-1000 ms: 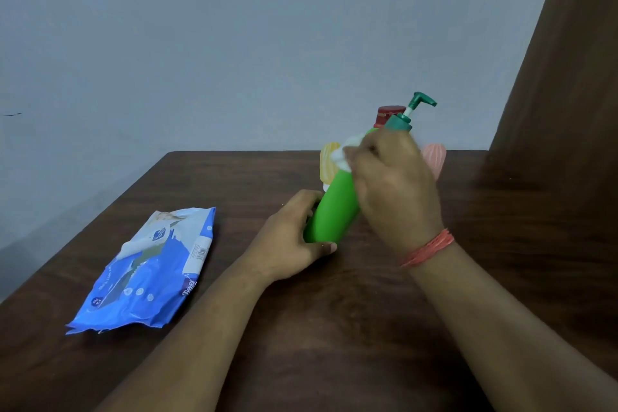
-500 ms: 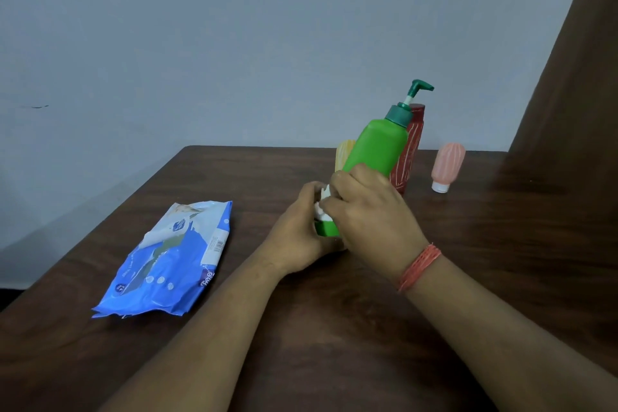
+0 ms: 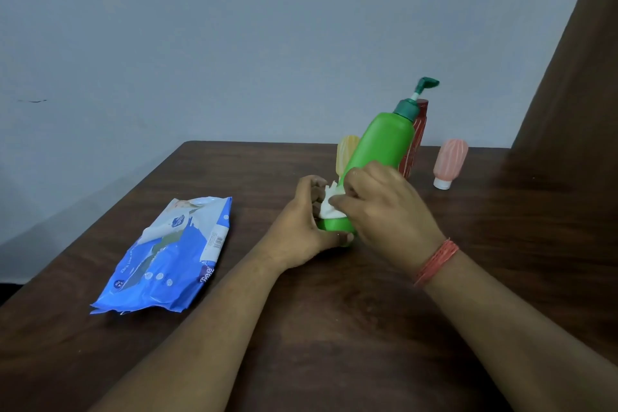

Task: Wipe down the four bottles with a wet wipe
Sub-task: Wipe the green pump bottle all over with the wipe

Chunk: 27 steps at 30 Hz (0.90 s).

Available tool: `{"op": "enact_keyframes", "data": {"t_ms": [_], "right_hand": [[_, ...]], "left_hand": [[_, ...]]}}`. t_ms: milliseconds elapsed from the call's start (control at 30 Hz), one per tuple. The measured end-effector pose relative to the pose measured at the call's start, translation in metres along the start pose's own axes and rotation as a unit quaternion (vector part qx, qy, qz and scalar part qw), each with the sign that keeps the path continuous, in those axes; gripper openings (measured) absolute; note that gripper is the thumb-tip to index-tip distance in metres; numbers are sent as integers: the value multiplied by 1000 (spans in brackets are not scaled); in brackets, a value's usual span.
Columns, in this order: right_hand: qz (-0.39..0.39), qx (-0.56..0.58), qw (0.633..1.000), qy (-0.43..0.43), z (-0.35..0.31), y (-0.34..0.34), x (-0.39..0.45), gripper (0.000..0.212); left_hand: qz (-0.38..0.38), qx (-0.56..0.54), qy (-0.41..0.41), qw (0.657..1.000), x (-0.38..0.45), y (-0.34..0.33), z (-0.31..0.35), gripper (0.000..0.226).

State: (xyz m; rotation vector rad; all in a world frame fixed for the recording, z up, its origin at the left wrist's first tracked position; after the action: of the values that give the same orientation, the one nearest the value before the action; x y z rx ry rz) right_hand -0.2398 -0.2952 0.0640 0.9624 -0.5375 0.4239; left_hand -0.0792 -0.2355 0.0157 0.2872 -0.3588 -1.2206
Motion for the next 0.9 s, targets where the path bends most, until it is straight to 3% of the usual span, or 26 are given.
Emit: {"op": "enact_keyframes", "data": {"t_ms": [133,267,400,500,600,767,900], "right_hand": [[83,4,989,-124,22,4,-4,15],[68,36,993,-91,17,-5,-12,15],[139,82,973,-165,28,-3,-14,10],[114,91,981,-130,20,-7,-14,11],[148,124,962,-191,26,-7,-16,9],[69,236,954,-173,16,-24,-22,6],[133,291,919,-232,13,-27,-20,7]], "left_hand": [[7,15,3,1000,0,2,0,84],[6,7,1,1000,-1,2,-1,80],[1,14,7,1000,-1,3,-1,70],[-3,14,14,1000,-2,4,-2,64],[-6,7,19,1000,-1,5,-4,64],[-9,-68,45,997,1,9,-12,70],[-10,-165,55,985,2,10,-14,68]]}}
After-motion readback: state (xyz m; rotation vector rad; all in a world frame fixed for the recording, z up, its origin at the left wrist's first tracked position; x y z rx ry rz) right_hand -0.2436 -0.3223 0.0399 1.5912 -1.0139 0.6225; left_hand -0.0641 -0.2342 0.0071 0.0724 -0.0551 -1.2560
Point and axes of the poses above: each hand's wrist, its own x-axis towards the middle knuckle, its own y-axis out of the back of the hand, z = x × y, the point moved 1 cm from there along x, towards the middle knuckle, and after that the axes turned 11 degrees about y, right-handed, at the moved point
